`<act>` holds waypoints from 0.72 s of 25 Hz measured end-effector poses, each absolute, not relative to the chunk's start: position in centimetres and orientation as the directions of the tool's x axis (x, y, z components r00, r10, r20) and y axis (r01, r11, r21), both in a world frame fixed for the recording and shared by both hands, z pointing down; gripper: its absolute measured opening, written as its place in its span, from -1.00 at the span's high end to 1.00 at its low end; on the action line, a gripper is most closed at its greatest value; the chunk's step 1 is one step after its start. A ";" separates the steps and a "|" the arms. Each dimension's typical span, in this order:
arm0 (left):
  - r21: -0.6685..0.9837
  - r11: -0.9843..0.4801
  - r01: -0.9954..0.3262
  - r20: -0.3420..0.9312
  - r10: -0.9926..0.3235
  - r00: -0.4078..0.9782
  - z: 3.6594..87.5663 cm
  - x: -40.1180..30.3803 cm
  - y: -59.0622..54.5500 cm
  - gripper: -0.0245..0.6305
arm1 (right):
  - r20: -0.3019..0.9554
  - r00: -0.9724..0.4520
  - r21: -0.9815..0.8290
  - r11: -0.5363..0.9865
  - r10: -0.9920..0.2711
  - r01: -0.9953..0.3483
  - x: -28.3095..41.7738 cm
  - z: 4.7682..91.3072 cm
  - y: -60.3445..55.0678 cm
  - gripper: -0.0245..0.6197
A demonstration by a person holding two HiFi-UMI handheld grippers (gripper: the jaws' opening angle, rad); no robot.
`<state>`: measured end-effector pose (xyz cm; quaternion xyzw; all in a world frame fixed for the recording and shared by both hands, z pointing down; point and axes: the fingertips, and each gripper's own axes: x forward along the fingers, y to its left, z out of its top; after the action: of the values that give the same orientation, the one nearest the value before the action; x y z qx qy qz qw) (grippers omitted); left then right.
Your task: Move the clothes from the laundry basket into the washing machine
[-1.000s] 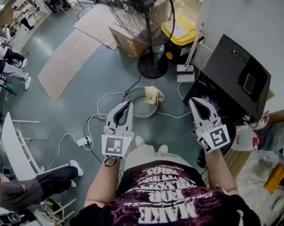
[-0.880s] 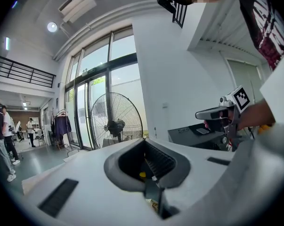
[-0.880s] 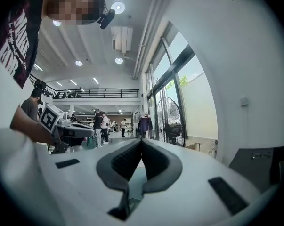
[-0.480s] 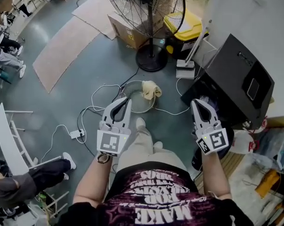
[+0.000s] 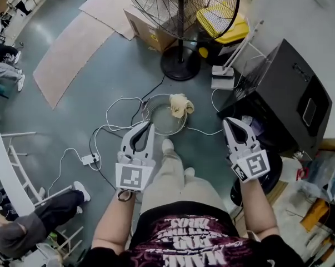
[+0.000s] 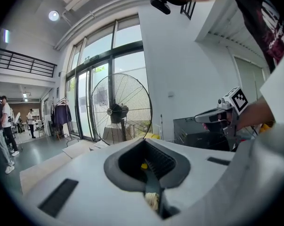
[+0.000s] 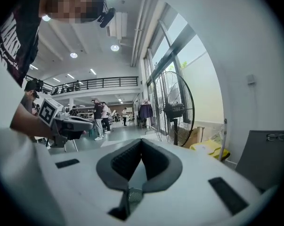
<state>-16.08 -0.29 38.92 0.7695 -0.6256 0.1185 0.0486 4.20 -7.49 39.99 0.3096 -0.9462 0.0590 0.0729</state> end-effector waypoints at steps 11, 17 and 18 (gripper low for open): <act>-0.057 -0.230 -0.972 0.288 -0.936 0.204 45.1 -19.3 -6.2 0.91 | 0.239 -0.822 -0.088 0.831 -0.517 -0.549 -1.3 47.5 -12.8 0.91; -0.033 -0.255 -0.966 0.320 -0.919 0.231 49.0 -19.2 -8.6 0.91 | 0.299 -0.839 -0.069 0.867 -0.455 -0.494 -3.8 51.4 -14.6 0.91; -0.031 -0.262 -0.965 0.329 -0.914 0.238 49.7 -19.2 -8.9 0.91 | 0.309 -0.846 -0.066 0.878 -0.434 -0.475 -4.4 52.1 -14.7 0.91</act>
<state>-19.18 -8.87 49.67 0.7815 -0.6009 0.1418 0.0895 -4.40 -14.74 52.06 0.2372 -0.9581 0.0703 0.1441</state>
